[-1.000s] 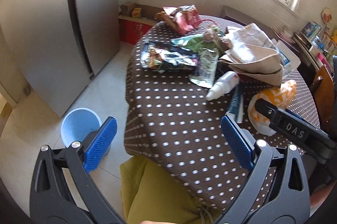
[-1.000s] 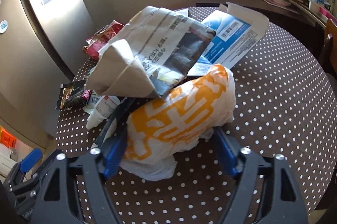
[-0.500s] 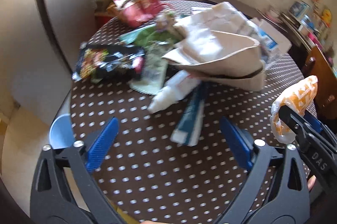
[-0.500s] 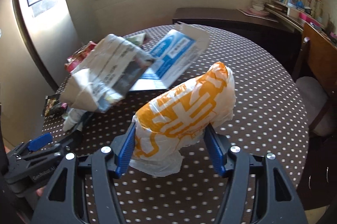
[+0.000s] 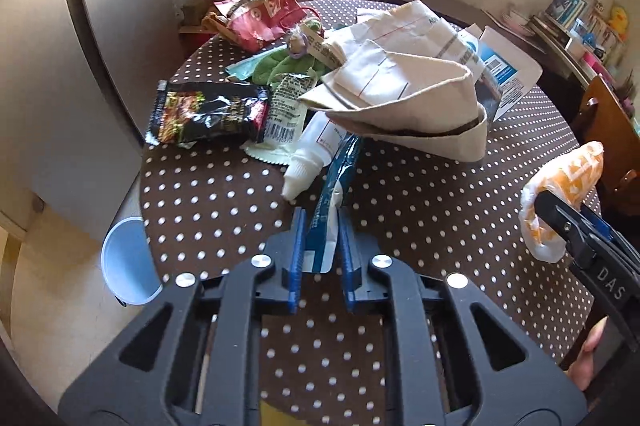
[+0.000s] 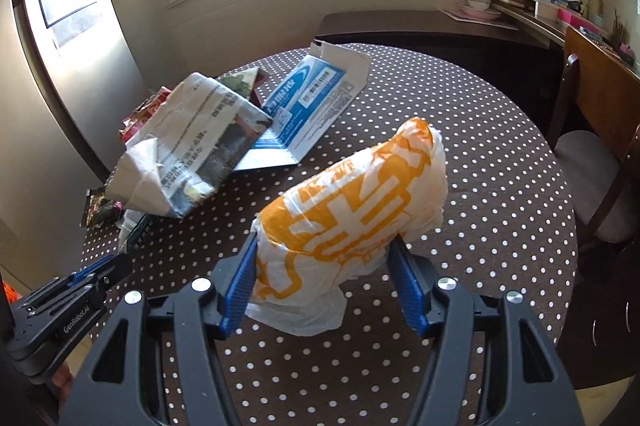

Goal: Collect trash
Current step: 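Carry the plastic bag and blue wrapper over the light blue bucket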

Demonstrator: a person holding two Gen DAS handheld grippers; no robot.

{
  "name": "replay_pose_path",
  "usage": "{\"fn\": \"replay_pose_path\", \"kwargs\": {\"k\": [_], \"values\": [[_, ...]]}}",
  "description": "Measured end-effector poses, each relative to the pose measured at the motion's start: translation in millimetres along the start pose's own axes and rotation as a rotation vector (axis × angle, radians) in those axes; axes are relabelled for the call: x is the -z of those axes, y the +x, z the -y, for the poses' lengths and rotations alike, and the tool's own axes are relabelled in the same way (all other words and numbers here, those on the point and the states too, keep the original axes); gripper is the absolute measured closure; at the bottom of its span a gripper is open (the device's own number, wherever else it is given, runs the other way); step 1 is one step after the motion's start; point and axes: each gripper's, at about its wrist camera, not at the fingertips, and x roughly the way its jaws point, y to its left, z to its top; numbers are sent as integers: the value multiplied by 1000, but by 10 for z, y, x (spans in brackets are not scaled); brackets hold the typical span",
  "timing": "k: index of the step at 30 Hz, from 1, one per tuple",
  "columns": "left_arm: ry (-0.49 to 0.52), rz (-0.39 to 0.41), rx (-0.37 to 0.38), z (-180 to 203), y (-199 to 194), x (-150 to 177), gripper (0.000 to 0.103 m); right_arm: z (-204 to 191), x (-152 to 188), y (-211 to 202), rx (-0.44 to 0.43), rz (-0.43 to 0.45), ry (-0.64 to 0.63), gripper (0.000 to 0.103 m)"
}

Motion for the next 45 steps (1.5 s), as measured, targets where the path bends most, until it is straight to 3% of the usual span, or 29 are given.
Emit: {"fn": "replay_pose_path", "kwargs": {"k": [15,24,32,45], "values": [[-10,149,-35,-142,-589,240,98,-189,132,-314,-32,62,-44,41],[-56,205,-54,-404,-857,269,98,-480,93,-520,-79,121,-106,41],[-138,234,-97,-786,-1005,321,98,-1082,57,-606,-206,153,-216,41],[-334,207,-282,-1899,-1062,525,98,-2460,241,-356,-437,60,-430,41]]}}
